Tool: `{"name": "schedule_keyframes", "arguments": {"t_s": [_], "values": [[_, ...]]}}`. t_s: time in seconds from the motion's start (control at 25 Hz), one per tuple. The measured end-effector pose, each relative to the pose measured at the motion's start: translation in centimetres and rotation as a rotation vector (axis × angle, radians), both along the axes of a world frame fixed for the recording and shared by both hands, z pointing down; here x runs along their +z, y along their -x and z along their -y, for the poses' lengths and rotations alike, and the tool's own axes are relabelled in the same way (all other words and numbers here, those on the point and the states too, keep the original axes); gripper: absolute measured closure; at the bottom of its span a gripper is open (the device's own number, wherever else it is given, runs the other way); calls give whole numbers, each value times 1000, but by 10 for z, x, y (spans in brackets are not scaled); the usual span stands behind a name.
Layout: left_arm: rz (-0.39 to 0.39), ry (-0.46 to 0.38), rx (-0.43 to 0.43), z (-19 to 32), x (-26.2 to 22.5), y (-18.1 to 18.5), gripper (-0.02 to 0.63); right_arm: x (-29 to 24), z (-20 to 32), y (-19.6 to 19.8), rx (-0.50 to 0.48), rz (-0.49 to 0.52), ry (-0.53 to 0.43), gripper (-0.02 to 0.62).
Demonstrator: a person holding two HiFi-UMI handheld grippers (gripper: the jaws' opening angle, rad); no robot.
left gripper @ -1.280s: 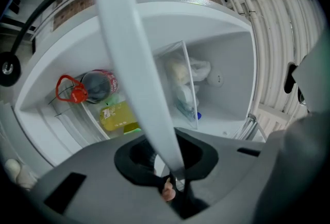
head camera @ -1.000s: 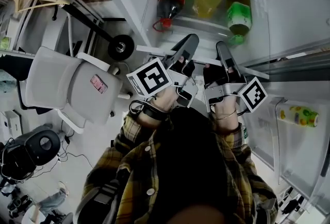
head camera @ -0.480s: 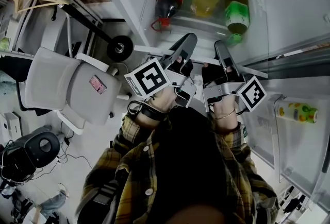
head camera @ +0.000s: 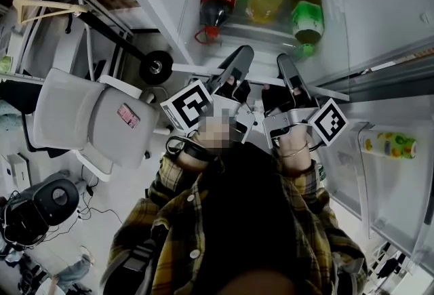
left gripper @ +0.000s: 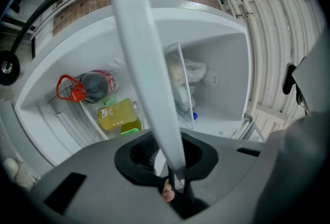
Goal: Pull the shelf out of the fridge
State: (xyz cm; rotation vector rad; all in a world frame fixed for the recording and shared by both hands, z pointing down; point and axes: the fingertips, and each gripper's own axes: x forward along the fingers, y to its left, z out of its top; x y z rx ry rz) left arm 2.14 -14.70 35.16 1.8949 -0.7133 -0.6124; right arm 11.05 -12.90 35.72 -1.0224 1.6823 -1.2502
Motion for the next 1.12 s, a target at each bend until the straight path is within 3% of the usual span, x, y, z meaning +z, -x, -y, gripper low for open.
{"name": "schedule_keyframes", "arguments": {"t_s": [0.12,0.44,0.6,0.76,0.92,1.12], "values": [[27,32,-11,-1,7,3,545,-1,0,0,-6,0,-3,560],[-7,-15,3,0,-4,0,545,-1,0,0,-7,-1,-4,560],[34,49,-15,-2,10,4,545,-1,-1,0,-7,4,-2,560],[33,50,-14,-3,10,4,545,0,-1,0,-9,2,1,560],[-11,-9,5,-1,-3,0,545,-1,-1,1,-10,-1,4,560],[23,37,-11,-3,6,4,545,0,-1,1,-15,1,10,560]]}}
